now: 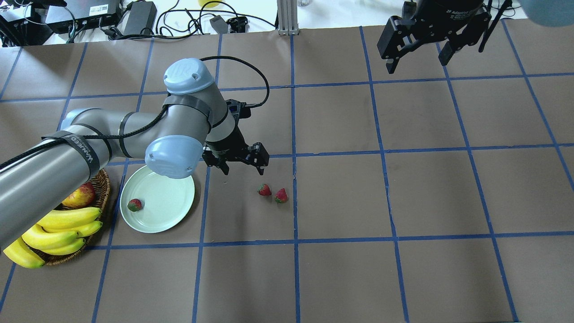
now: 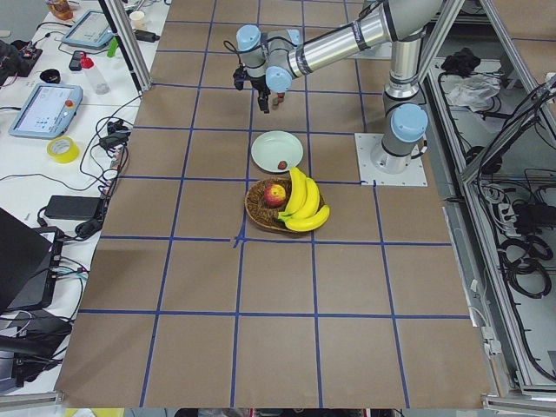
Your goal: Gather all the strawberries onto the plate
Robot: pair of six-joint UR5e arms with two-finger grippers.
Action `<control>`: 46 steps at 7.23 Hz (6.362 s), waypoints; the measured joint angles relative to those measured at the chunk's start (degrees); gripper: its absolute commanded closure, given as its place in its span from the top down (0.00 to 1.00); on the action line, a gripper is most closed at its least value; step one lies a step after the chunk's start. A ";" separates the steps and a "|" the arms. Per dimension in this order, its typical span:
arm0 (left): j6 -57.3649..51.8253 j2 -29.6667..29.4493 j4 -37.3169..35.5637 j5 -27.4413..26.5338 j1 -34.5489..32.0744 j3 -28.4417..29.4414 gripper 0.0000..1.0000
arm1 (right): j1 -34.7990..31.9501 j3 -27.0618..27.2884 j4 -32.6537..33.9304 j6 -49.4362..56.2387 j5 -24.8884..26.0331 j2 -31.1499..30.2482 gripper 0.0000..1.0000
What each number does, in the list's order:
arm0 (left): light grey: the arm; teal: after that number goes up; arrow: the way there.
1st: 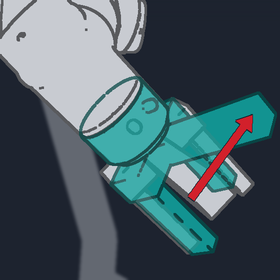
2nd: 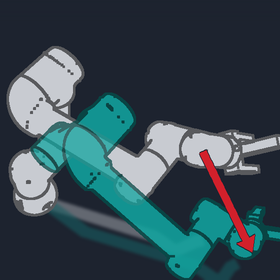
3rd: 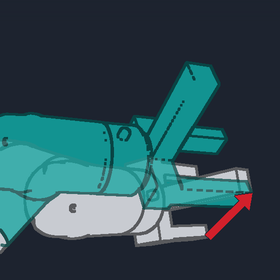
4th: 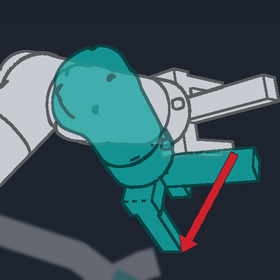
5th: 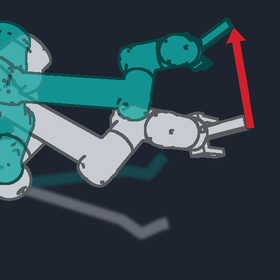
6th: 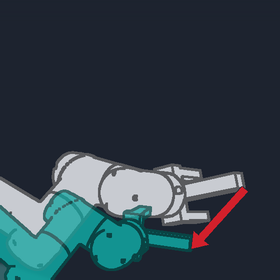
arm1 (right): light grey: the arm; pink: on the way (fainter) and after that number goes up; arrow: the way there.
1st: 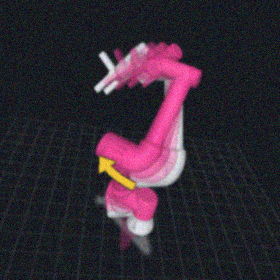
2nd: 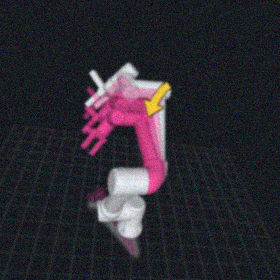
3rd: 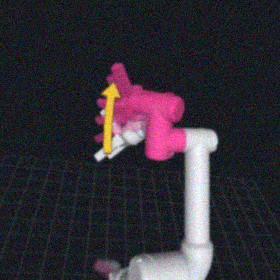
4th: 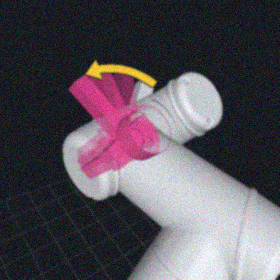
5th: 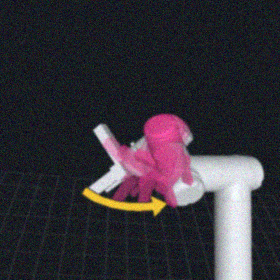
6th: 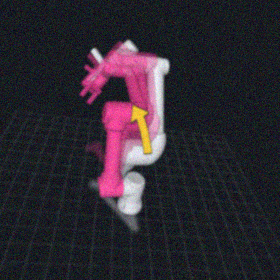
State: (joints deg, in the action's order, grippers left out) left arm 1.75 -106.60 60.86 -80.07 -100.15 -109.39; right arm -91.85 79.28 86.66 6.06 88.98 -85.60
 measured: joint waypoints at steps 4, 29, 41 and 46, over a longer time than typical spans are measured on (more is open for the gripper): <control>-0.69 -2.08 -8.91 2.20 -2.47 -5.46 0.85 | -0.02 0.00 -0.04 0.00 -0.03 0.00 1.00; 29.96 -9.09 -3.96 8.93 -7.96 1.16 0.49 | 0.00 0.00 -0.09 0.00 -0.03 0.00 1.00; 3.37 -1.70 15.49 -7.59 11.87 7.69 0.00 | 0.00 0.00 -0.09 0.11 -0.08 -0.01 1.00; -6.21 -2.77 15.34 -15.11 20.53 2.40 1.00 | -0.08 0.00 -0.23 0.26 -0.09 0.00 1.00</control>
State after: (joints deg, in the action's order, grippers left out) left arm -4.46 -109.37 76.20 -95.18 -79.62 -106.99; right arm -91.92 79.28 86.43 6.33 88.89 -85.60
